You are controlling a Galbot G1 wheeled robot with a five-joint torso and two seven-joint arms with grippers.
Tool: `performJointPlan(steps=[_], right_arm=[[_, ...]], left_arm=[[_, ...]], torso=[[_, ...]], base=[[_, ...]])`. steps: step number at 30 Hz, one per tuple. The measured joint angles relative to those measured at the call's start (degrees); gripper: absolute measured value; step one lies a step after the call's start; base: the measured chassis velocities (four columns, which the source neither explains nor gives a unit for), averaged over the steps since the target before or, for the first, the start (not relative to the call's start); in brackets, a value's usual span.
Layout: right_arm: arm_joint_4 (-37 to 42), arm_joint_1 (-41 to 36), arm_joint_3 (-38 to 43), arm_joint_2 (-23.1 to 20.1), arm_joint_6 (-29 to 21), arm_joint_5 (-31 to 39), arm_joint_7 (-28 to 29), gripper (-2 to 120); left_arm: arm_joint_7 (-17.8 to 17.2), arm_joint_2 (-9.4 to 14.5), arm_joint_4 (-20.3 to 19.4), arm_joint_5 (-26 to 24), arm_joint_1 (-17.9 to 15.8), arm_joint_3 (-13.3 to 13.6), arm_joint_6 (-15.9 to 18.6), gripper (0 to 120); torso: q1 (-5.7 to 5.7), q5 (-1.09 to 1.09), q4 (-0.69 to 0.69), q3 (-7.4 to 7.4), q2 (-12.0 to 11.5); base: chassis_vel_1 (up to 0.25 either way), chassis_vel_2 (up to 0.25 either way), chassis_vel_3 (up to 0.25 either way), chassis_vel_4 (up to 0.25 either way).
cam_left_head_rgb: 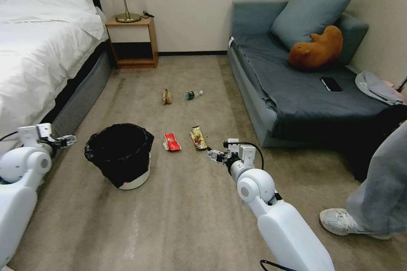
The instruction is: Pick up the trash bin, then pick up the garbage on the floor and place it into the trash bin.
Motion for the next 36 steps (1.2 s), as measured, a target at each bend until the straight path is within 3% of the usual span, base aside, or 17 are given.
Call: performJointPlan(steps=[2, 6, 9, 19, 26, 36], right_arm=[[-0.20, -0.27, 0.43, 0.03, 0.32, -0.36, -0.34, 100], [-0.45, -0.54, 0.76, 0.04, 0.64, -0.67, -0.63, 100], [-0.66, -0.94, 0.82, 0.03, 1.10, -1.32, -1.07, 100], [-1.01, -0.93, 0.94, -0.17, 1.43, -1.49, -1.32, 100], [-1.14, -0.71, 1.00, -0.28, 1.46, -1.19, -1.37, 100], [-1.34, 0.02, -0.20, -0.24, 0.77, 0.06, -1.07, 100]], left_arm=[[0.52, -0.82, 2.81, 1.47, -2.66, 2.24, -0.28, 98], [1.13, -1.85, 5.67, 2.95, -5.04, 3.82, -0.54, 98], [2.00, -3.41, 9.91, 4.52, -7.99, 6.07, -1.08, 98], [2.82, -6.95, 14.39, 6.87, -10.83, 8.99, -1.34, 97], [3.27, -7.83, 16.43, 8.10, -12.37, 10.15, -1.39, 95], [4.96, -7.36, 16.54, 9.61, -11.58, 9.81, -1.58, 55]], torso=[[0.00, 0.00, -0.01, 0.00, 0.00], [0.00, 0.00, -0.01, 0.00, 0.00], [0.00, 0.01, 0.00, 0.00, 0.00], [0.00, 0.01, 0.00, 0.00, 0.00], [0.00, 0.01, -0.01, 0.00, 0.00], [0.00, 0.00, 0.00, 0.00, 0.00]], base=[[0.000, 0.000, 0.000, 0.000], [0.000, 0.000, 0.000, 0.000], [0.000, 0.000, 0.000, 0.000], [0.000, 0.000, 0.000, 0.000], [0.000, 0.000, 0.000, 0.000], [0.000, 0.000, 0.000, 0.000]])
